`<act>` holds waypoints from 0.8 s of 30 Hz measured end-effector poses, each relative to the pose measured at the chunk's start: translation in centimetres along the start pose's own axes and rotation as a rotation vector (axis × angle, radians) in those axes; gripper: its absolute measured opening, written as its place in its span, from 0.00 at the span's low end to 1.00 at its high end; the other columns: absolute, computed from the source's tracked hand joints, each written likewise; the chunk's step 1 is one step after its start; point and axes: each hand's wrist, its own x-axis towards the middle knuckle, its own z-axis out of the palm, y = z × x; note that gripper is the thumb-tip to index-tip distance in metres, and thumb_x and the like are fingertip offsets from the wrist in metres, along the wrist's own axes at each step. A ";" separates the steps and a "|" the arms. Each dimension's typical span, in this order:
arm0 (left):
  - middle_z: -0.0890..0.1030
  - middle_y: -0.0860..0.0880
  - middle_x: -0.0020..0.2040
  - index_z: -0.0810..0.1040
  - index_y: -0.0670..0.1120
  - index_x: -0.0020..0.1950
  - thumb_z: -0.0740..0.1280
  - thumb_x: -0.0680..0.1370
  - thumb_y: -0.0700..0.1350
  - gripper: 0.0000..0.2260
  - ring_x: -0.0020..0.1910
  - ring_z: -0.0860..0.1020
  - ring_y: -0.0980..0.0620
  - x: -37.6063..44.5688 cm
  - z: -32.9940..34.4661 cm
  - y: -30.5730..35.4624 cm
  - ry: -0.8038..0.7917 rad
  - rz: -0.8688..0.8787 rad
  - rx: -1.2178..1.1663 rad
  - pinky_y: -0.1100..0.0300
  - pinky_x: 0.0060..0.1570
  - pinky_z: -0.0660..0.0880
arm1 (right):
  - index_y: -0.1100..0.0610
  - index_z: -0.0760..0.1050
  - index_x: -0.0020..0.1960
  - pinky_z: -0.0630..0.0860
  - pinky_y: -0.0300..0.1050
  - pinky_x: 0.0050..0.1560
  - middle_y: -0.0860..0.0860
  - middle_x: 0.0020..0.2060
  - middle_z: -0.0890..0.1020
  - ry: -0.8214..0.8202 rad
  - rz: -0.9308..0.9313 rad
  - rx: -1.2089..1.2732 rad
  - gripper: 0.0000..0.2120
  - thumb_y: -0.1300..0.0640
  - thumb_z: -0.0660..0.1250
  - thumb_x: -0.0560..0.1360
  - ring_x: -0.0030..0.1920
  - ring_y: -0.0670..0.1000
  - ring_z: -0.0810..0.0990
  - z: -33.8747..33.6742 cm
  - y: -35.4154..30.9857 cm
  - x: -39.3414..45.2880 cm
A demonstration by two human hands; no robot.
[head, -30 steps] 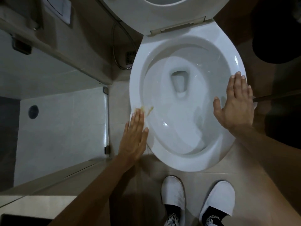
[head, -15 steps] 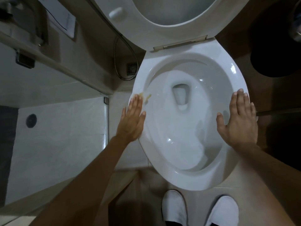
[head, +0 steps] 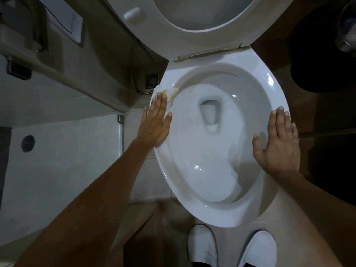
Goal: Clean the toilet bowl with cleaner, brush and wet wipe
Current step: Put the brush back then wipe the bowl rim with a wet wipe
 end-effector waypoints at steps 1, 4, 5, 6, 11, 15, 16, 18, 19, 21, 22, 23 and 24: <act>0.40 0.51 0.78 0.41 0.47 0.78 0.47 0.83 0.51 0.26 0.76 0.40 0.54 -0.7 0.3 0.1 -0.006 -0.022 -0.018 0.50 0.73 0.40 | 0.62 0.50 0.78 0.47 0.52 0.76 0.58 0.78 0.51 0.001 -0.001 -0.001 0.36 0.46 0.52 0.76 0.78 0.55 0.49 0.0 0.0 0.0; 0.42 0.52 0.78 0.41 0.48 0.78 0.46 0.82 0.53 0.27 0.77 0.41 0.53 -3.8 1.5 0.6 0.002 -0.064 -0.060 0.49 0.72 0.41 | 0.62 0.50 0.78 0.48 0.53 0.76 0.58 0.78 0.51 0.000 0.000 -0.011 0.36 0.45 0.52 0.76 0.78 0.55 0.49 -0.1 0.0 0.0; 0.42 0.51 0.78 0.42 0.48 0.78 0.46 0.81 0.53 0.27 0.77 0.42 0.53 -5.0 1.8 0.9 0.005 -0.077 -0.067 0.49 0.72 0.41 | 0.62 0.50 0.78 0.48 0.53 0.76 0.58 0.78 0.51 -0.001 -0.001 -0.014 0.36 0.45 0.52 0.76 0.78 0.55 0.49 0.0 0.0 0.0; 0.43 0.51 0.78 0.42 0.48 0.78 0.46 0.80 0.53 0.28 0.77 0.43 0.52 -6.3 2.2 1.2 0.005 -0.094 -0.068 0.48 0.72 0.42 | 0.62 0.50 0.78 0.48 0.53 0.76 0.58 0.78 0.51 0.001 -0.003 -0.014 0.36 0.45 0.52 0.76 0.78 0.55 0.49 0.0 0.0 0.0; 0.40 0.55 0.77 0.38 0.51 0.76 0.41 0.78 0.56 0.28 0.76 0.41 0.56 -12.1 3.7 3.0 0.007 -0.204 -0.121 0.51 0.72 0.39 | 0.62 0.49 0.78 0.48 0.53 0.76 0.58 0.78 0.51 0.006 -0.008 -0.005 0.36 0.44 0.50 0.76 0.78 0.55 0.50 0.2 0.1 -0.1; 0.39 0.55 0.77 0.37 0.52 0.76 0.40 0.77 0.59 0.29 0.75 0.40 0.58 -14.0 4.7 3.2 0.020 -0.226 -0.123 0.54 0.71 0.35 | 0.61 0.48 0.78 0.48 0.54 0.77 0.57 0.78 0.50 -0.009 -0.004 -0.013 0.36 0.43 0.48 0.76 0.78 0.55 0.48 0.3 0.2 0.0; 0.39 0.55 0.77 0.37 0.52 0.76 0.40 0.77 0.59 0.29 0.75 0.40 0.58 -13.9 4.7 3.1 0.028 -0.225 -0.108 0.53 0.71 0.36 | 0.60 0.47 0.78 0.48 0.54 0.77 0.56 0.78 0.49 -0.012 -0.003 -0.012 0.36 0.42 0.48 0.76 0.78 0.55 0.48 0.3 0.2 0.0; 0.40 0.54 0.77 0.38 0.52 0.77 0.42 0.78 0.60 0.30 0.76 0.41 0.58 -13.8 4.8 2.8 0.053 -0.224 -0.080 0.52 0.72 0.37 | 0.60 0.47 0.78 0.48 0.53 0.77 0.56 0.78 0.49 -0.013 -0.004 -0.009 0.36 0.43 0.48 0.76 0.78 0.55 0.48 0.3 0.2 0.0; 0.41 0.54 0.78 0.38 0.51 0.77 0.43 0.78 0.60 0.31 0.76 0.42 0.57 -13.6 4.7 2.8 0.064 -0.228 -0.069 0.51 0.72 0.37 | 0.60 0.47 0.78 0.48 0.53 0.76 0.56 0.78 0.49 -0.013 -0.003 -0.008 0.36 0.43 0.49 0.76 0.78 0.55 0.48 0.3 0.3 0.0; 0.43 0.52 0.78 0.40 0.50 0.78 0.44 0.77 0.61 0.32 0.76 0.43 0.56 -13.3 4.7 2.7 0.076 -0.255 -0.066 0.50 0.72 0.38 | 0.60 0.47 0.78 0.48 0.53 0.76 0.56 0.78 0.49 -0.013 -0.004 -0.009 0.36 0.43 0.49 0.77 0.78 0.55 0.48 0.3 0.2 -0.1; 0.43 0.52 0.78 0.40 0.49 0.78 0.43 0.77 0.62 0.33 0.76 0.44 0.55 -13.1 4.7 2.8 0.080 -0.280 -0.067 0.50 0.72 0.38 | 0.60 0.47 0.78 0.48 0.54 0.76 0.56 0.78 0.49 -0.011 -0.005 -0.009 0.36 0.43 0.49 0.77 0.78 0.55 0.48 0.3 0.2 0.0; 0.44 0.51 0.79 0.40 0.48 0.78 0.42 0.76 0.62 0.33 0.77 0.44 0.54 -12.9 4.8 2.9 0.086 -0.313 -0.068 0.50 0.72 0.38 | 0.60 0.48 0.78 0.48 0.54 0.76 0.56 0.78 0.49 -0.011 -0.004 -0.010 0.36 0.43 0.49 0.77 0.78 0.55 0.48 0.3 0.2 0.0; 0.45 0.50 0.79 0.40 0.47 0.78 0.41 0.77 0.62 0.33 0.77 0.45 0.53 -12.6 4.8 3.0 0.096 -0.347 -0.067 0.50 0.72 0.38 | 0.61 0.48 0.79 0.48 0.53 0.76 0.57 0.78 0.49 -0.012 -0.003 -0.010 0.36 0.44 0.50 0.77 0.78 0.55 0.48 0.3 0.2 0.0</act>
